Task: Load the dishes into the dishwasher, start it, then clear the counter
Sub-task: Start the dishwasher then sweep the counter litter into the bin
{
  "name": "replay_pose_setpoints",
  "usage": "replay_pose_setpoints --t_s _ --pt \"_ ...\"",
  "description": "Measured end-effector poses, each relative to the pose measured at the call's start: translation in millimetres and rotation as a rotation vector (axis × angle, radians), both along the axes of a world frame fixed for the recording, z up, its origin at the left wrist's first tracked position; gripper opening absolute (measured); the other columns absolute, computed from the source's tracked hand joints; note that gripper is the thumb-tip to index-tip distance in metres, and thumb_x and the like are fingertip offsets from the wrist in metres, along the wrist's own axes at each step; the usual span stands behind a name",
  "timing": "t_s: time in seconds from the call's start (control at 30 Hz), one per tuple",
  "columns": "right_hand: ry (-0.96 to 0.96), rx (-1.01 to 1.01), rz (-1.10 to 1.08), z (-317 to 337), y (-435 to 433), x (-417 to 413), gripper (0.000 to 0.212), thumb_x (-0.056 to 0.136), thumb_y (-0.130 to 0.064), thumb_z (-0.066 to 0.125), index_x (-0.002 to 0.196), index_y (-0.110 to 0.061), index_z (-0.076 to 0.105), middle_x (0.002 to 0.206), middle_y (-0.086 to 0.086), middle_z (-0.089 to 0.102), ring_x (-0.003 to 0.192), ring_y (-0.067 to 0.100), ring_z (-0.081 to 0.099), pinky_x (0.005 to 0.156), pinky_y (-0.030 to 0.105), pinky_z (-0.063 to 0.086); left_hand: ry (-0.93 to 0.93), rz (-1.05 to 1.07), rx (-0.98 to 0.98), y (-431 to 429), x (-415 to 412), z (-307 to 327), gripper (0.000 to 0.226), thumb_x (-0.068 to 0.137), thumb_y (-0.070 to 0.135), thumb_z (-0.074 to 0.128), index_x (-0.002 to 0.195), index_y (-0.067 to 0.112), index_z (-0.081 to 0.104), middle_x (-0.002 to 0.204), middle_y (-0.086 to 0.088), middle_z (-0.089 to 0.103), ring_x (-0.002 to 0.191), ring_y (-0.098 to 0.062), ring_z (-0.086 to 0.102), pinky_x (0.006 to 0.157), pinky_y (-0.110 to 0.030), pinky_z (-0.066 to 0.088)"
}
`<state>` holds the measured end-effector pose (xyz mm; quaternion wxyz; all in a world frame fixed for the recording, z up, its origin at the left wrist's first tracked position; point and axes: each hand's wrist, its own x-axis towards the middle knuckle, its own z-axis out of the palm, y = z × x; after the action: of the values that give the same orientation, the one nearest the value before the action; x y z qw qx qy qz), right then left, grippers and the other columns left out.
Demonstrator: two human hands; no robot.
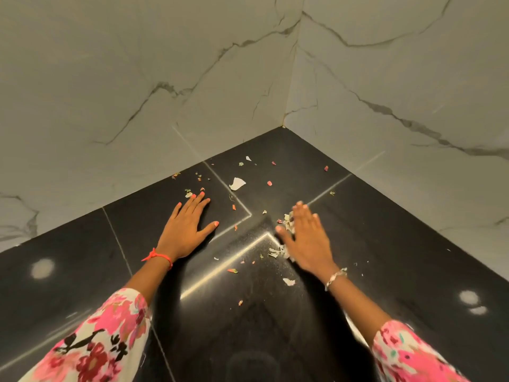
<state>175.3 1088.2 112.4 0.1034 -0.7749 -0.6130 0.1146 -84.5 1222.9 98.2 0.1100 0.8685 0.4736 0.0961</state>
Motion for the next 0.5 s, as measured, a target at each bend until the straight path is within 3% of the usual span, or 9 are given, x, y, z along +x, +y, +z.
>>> replay_pose_setpoints --t_s 0.1,0.17,0.27,0.4,0.5 --pt "0.236 0.014 0.266 11.7 -10.8 -24.9 0.068 0.092 -0.058 0.016 0.149 -0.022 0.005 0.151 -0.013 -0.007 0.141 0.001 -0.008 0.118 0.027 -0.003 -0.051 0.006 -0.013 0.3 -1.4 -1.0 0.081 0.079 0.072 0.018 0.146 0.027 0.023 0.156 0.01 0.009 0.143 -0.007 0.005 0.117 -0.034 0.0" --pt "0.363 0.078 0.292 20.2 3.9 -7.8 0.061 0.094 -0.053 0.022 0.148 -0.025 0.013 0.152 -0.015 0.001 0.141 -0.002 -0.002 0.118 0.025 0.001 -0.081 0.013 -0.023 1.5 -1.5 -0.7 0.08 0.079 0.072 0.02 0.146 0.027 0.025 0.156 0.011 0.011 0.143 -0.006 0.006 0.117 -0.034 0.001" --pt "0.212 0.163 0.117 21.3 49.0 52.4 0.061 0.096 -0.05 0.026 0.148 -0.02 0.017 0.155 -0.007 0.005 0.143 0.006 -0.001 0.118 0.03 0.001 -0.102 0.02 -0.034 1.0 -0.8 0.4 0.079 0.079 0.072 0.021 0.145 0.029 0.026 0.155 0.013 0.012 0.143 -0.005 0.008 0.118 -0.035 0.003" --pt "0.103 0.036 -0.14 9.6 97.4 132.6 0.073 0.094 -0.053 0.031 0.149 -0.011 0.009 0.158 0.006 -0.002 0.145 0.019 -0.004 0.117 0.036 0.0 -0.121 0.03 -0.049 0.0 -1.1 0.3 0.08 0.078 0.073 0.022 0.145 0.03 0.026 0.155 0.015 0.012 0.142 -0.002 0.007 0.118 -0.034 0.002" --pt "0.031 -0.028 -0.151 1.8 109.7 141.3 0.077 0.092 -0.058 0.029 0.149 -0.01 0.009 0.158 0.006 0.002 0.145 0.019 0.001 0.118 0.039 0.002 -0.121 0.03 -0.053 2.1 0.6 1.4 0.08 0.077 0.074 0.022 0.145 0.031 0.026 0.154 0.017 0.011 0.141 -0.001 0.007 0.118 -0.034 0.002"
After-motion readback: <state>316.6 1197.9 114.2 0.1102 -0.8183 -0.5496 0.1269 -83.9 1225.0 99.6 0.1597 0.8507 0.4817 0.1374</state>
